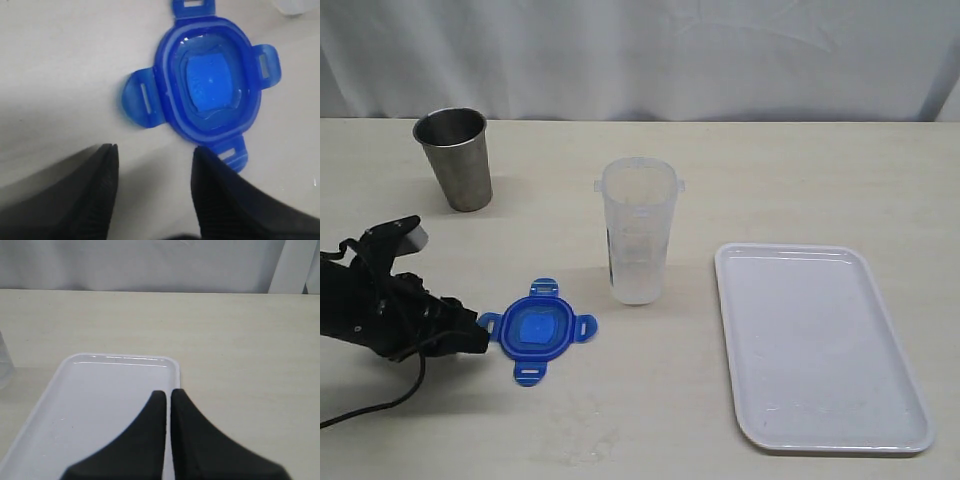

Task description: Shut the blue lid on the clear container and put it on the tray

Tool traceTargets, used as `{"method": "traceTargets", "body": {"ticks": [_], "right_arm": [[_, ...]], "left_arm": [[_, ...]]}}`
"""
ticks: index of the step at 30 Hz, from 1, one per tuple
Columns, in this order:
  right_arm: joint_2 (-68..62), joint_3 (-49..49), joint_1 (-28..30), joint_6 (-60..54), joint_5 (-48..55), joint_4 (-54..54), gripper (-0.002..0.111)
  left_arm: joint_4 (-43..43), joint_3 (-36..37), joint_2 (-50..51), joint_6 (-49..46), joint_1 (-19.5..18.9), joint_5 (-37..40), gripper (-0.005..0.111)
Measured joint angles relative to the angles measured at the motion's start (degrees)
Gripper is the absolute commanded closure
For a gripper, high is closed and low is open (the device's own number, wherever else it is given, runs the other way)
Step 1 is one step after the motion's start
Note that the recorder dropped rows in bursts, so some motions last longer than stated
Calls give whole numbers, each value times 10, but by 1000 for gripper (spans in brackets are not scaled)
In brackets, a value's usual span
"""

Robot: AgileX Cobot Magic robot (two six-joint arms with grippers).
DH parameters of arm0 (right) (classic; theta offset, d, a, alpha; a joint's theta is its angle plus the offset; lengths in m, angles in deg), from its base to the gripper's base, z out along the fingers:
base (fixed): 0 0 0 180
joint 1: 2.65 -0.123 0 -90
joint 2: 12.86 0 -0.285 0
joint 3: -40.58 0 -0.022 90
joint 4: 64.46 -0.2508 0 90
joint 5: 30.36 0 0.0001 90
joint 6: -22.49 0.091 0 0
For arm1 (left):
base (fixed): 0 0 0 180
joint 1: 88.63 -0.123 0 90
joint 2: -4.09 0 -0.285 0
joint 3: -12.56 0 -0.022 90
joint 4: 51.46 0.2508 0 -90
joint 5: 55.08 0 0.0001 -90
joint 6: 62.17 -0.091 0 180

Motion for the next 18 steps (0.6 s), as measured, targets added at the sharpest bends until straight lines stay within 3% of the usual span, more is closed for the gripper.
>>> {"method": "traceTargets", "body": {"ticks": [6,18], "right_arm": [[0,0,0,0,0,0,104],[0,0,0,0,0,0,104]], "left_arm": [[-118,0,28,-107,0,0,57],[-143,-47,76,-124,23,34,57]]}}
